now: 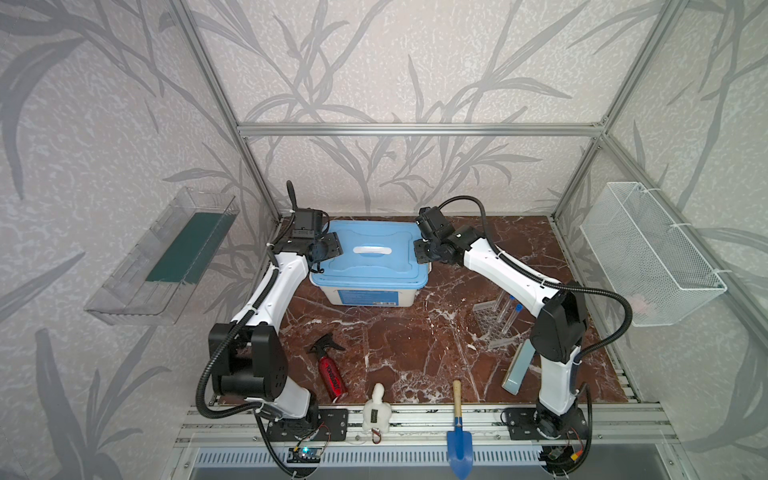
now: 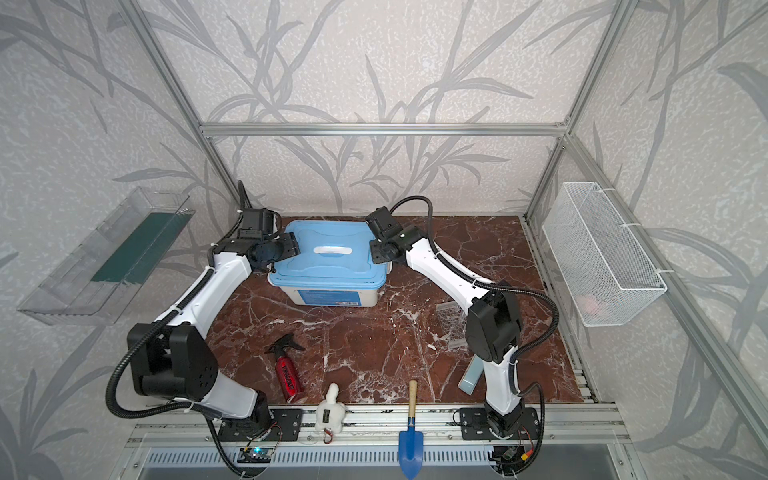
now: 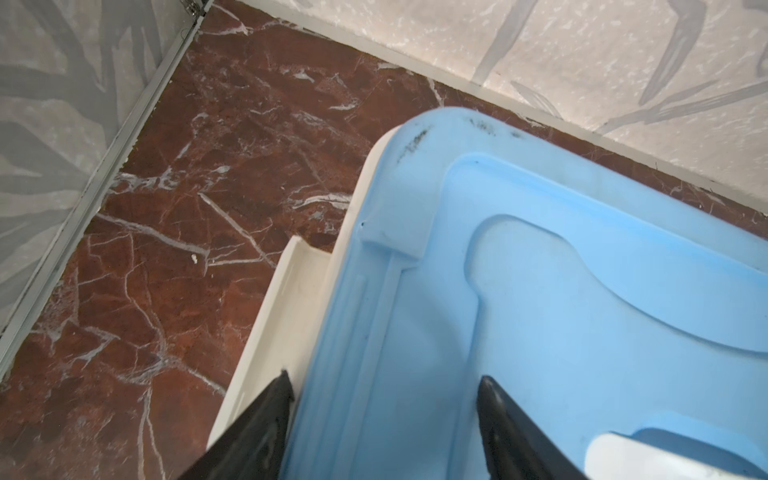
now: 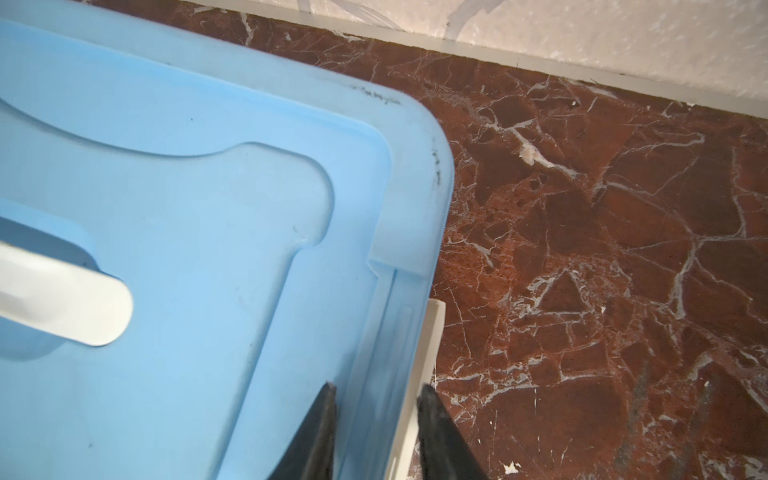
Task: Organize the chemistry lab equipment
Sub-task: 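Hold the lid edges with both grippers and shift it to align over the bin rim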
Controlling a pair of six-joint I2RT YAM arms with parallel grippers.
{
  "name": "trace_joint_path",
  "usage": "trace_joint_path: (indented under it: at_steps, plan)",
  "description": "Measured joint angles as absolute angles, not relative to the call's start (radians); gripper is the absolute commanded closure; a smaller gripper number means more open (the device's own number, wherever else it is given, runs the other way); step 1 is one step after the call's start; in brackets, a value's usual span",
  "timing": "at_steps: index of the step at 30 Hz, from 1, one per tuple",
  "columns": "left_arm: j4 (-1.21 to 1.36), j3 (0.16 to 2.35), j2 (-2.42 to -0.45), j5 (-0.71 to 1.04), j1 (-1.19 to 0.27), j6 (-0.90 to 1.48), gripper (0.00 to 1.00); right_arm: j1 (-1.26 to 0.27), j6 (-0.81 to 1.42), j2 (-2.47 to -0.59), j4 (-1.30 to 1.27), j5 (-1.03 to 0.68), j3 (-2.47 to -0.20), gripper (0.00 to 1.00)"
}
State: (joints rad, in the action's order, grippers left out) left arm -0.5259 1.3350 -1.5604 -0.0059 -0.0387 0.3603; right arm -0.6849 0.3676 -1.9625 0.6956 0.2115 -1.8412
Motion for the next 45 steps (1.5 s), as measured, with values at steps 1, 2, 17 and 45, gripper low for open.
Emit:
trace_joint_path:
  at_steps: [1, 2, 17, 45]
  plan:
    - [-0.519, 1.343, -1.57, -0.006, -0.039, 0.36, 0.3, -0.684, 0.368, -1.963, 0.685, 0.204, -1.837, 0.66]
    - [-0.514, 1.348, -1.579, -0.01, -0.039, 0.359, 0.31, -0.681, 0.37, -1.963, 0.675, 0.195, -1.833, 0.66]
    - [-0.437, 1.279, -1.566, -0.129, -0.036, 0.404, 0.36, -0.667, 0.391, -1.982, 0.648, 0.05, -1.845, 0.67]
    - [-0.216, 1.232, -1.64, 0.116, 0.023, 0.469, 0.01, -0.615, 0.387, -1.95, 0.568, 0.02, -1.769, 0.67]
